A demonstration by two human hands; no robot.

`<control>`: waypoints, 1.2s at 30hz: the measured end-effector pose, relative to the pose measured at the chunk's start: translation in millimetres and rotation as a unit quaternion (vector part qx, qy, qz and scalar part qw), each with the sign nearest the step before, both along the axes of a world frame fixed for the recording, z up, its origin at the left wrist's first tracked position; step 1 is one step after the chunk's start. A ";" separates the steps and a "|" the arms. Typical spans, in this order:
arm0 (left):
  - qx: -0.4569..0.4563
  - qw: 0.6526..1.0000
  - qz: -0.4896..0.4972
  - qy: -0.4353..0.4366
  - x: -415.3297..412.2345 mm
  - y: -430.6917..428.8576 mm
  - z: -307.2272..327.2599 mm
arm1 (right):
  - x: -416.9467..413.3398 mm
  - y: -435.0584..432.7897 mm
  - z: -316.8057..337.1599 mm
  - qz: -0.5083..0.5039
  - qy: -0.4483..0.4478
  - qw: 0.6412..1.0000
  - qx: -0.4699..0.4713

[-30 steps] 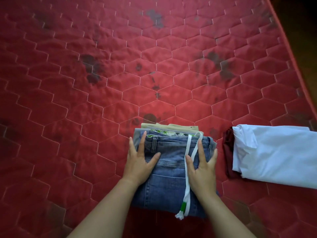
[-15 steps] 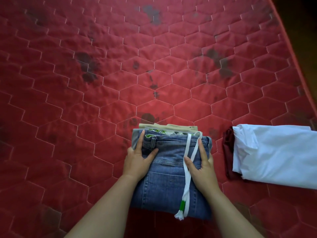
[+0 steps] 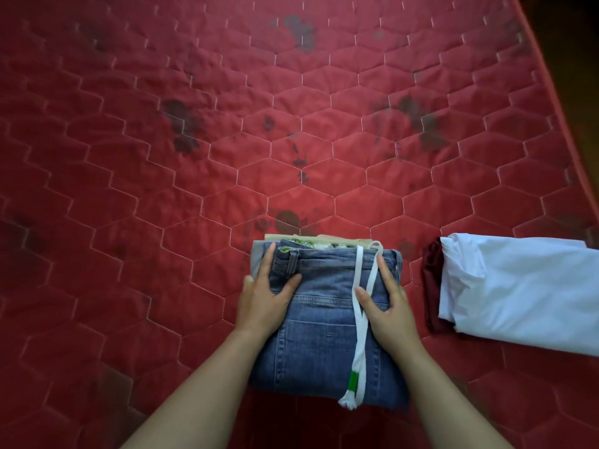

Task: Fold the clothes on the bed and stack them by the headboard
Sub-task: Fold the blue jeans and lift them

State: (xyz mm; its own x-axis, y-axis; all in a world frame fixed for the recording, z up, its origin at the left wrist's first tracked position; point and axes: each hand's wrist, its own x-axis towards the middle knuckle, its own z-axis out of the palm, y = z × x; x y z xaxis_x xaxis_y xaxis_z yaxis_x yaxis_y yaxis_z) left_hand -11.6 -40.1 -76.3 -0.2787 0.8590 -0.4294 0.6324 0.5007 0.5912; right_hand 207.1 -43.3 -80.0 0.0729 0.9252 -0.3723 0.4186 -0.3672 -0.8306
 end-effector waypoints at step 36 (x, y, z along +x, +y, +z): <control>0.200 0.871 0.429 0.131 -320.3 -476.2 447.7 | -412.3 -285.2 425.2 0.482 0.163 0.853 0.116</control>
State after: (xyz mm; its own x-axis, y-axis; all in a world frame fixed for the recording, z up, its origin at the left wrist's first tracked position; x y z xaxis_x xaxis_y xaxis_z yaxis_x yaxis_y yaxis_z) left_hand -332.0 -516.3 371.3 -0.9355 0.3518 0.0321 0.2662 0.6423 0.7188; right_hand -205.2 -328.5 345.1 -0.8355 0.5488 -0.0271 0.1671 0.2069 -0.9640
